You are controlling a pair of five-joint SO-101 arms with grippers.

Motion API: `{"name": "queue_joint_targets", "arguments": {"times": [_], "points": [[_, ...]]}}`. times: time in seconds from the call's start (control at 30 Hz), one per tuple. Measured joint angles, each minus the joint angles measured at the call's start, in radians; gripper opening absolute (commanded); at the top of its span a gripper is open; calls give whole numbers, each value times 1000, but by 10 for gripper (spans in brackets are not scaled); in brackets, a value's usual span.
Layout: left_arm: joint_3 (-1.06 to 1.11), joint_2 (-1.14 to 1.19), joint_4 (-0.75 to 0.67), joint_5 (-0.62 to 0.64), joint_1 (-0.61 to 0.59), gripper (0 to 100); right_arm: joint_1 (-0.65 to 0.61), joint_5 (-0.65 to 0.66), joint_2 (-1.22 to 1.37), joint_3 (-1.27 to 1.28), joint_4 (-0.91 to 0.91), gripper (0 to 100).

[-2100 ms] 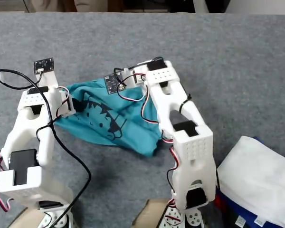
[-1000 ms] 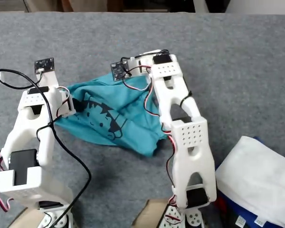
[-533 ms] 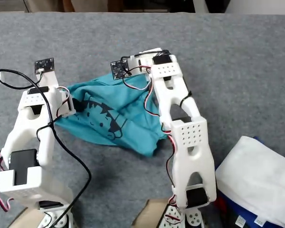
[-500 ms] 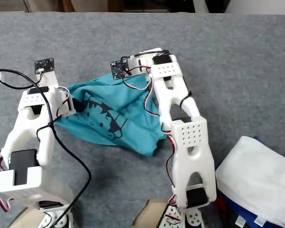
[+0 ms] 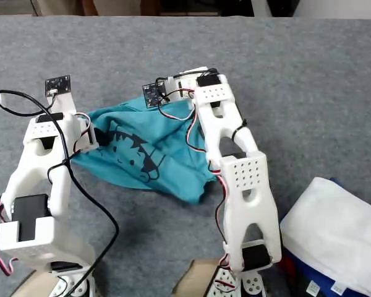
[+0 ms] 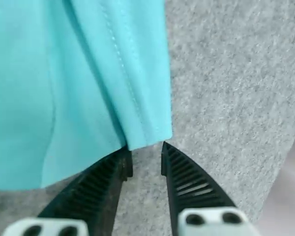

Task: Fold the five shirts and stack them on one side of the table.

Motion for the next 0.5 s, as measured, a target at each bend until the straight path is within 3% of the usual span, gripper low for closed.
{"name": "queue_joint_targets", "arguments": {"times": [0.3,0.5], "points": [[0,0,0,0,0,274,-2,-17,3,-97,196,125],[0,0,0,0,0,274,-25,-41,8,-132,216,125]]}}
